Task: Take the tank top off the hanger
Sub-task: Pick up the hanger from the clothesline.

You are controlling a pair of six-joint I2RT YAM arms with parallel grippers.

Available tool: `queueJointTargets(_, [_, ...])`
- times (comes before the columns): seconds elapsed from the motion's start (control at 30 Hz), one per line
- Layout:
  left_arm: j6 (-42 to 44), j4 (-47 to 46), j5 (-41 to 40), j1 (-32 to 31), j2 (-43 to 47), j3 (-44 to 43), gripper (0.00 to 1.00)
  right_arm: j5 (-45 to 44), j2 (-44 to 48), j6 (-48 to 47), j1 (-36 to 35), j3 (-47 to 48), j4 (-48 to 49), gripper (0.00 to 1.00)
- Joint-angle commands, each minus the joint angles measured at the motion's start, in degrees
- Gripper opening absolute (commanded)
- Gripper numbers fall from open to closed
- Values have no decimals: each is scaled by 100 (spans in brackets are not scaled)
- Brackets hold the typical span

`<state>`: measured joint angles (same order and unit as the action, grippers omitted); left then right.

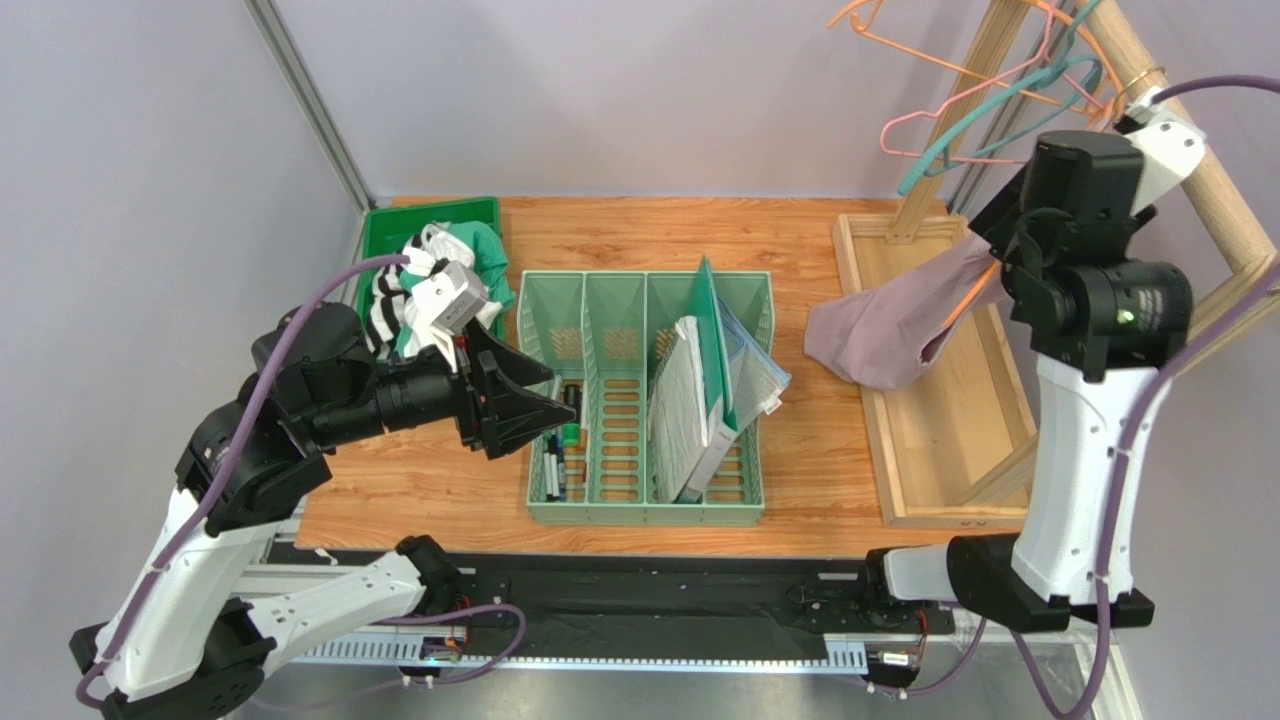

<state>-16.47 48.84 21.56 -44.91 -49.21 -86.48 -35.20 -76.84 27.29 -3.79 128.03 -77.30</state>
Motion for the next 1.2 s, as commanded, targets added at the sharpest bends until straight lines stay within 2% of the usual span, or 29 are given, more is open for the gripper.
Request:
queueJointTargets(0.0, [126, 47, 6, 17, 113, 26, 67, -469, -24, 5, 37, -619, 328, 56])
queueJointTargets(0.13, [65, 143, -55, 26, 157, 8, 67, -1032, -77, -153, 36, -946, 663, 54])
queueJointTargets(0.43, [-102, 178, -126, 26, 87, -79, 67, -1384, -103, -760, 54, -1210, 1489, 54])
queueJointTargets(0.6, [-199, 214, -108, 17, -36, -212, 67, -1376, -209, -883, 71, -1324, 1858, 48])
queueJointTargets(0.63, [-234, 231, -117, 17, -36, -246, 67, -1384, -226, -892, 80, -1359, 1937, 39])
queueJointTargets(0.7, [-252, 257, -126, 26, -71, -282, 67, -1349, -226, -883, 80, -1421, 1999, 29])
queueJointTargets(0.97, [-243, 591, -135, 26, -325, -765, 67, -1086, 63, -769, 80, -1456, 1947, 6])
queueJointTargets(1.0, [-234, 618, -117, 26, -369, -861, 67, -1094, 107, -760, 80, -1421, 1903, 1])
queueJointTargets(1.17, [-260, 495, 32, 26, -659, -976, 67, -1094, 283, -751, 72, -1193, 1753, 0])
